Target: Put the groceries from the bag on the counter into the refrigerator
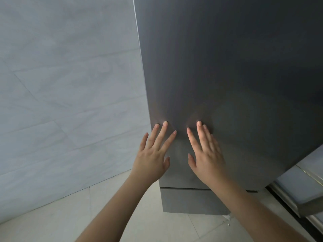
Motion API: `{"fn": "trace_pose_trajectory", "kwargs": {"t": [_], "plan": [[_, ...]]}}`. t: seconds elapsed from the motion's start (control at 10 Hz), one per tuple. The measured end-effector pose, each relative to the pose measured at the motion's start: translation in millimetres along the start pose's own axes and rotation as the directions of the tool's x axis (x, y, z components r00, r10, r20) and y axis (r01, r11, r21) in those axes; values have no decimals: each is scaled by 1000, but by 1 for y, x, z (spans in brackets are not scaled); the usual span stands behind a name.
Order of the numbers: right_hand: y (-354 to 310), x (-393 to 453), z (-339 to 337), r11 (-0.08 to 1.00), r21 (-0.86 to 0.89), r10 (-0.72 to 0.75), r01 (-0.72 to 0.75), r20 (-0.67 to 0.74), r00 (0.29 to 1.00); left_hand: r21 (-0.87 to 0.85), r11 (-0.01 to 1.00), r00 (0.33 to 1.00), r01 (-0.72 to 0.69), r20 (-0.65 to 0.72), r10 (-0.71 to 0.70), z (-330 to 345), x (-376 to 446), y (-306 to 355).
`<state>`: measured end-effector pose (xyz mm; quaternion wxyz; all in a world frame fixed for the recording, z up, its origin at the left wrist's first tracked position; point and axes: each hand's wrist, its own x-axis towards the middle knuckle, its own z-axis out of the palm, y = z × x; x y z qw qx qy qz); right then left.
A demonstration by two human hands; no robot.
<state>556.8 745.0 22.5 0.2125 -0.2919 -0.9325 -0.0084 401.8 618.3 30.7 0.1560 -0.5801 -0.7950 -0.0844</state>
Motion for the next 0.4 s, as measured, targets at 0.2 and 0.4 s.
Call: {"fn": "trace_pose_trajectory", "kwargs": {"t": [0.2, 0.4], "plan": [[-11, -3, -9, 1000, -4, 13, -12, 41, 999, -47, 999, 999, -27, 42, 29, -12, -13, -8], [-25, -19, -7, 998, 62, 23, -27, 62, 998, -143, 985, 995, 100, 31, -97, -15, -51, -14]]}}
